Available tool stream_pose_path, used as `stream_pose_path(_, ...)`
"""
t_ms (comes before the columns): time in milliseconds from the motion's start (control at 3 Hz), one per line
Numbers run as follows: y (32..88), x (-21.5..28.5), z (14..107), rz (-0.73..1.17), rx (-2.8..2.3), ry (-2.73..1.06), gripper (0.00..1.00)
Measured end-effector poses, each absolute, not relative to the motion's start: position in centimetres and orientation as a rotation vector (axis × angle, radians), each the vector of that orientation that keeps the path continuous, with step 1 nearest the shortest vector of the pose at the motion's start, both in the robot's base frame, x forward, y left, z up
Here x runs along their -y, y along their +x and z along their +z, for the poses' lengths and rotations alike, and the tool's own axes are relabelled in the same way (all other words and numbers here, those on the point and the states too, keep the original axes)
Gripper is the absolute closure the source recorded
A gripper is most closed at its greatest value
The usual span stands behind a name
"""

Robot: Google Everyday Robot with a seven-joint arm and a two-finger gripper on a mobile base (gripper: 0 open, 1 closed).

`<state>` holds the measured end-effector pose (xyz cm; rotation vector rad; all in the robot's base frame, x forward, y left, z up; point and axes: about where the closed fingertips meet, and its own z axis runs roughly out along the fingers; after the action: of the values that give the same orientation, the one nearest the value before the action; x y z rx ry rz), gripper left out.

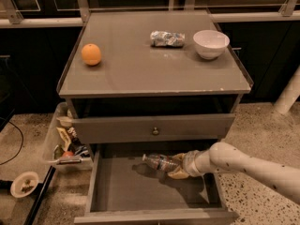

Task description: Place water bottle into middle drawer

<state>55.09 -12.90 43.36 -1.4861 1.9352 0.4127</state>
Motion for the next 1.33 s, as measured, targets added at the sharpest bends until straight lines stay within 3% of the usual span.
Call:
stream_pose_path(1000, 54.8, 10.6, 35.9, 0.496, -1.956, -1.584, 1.0)
stream_pose_path(1333, 54.8, 10.6, 36.1, 0.499, -1.958, -1.587, 0.9)
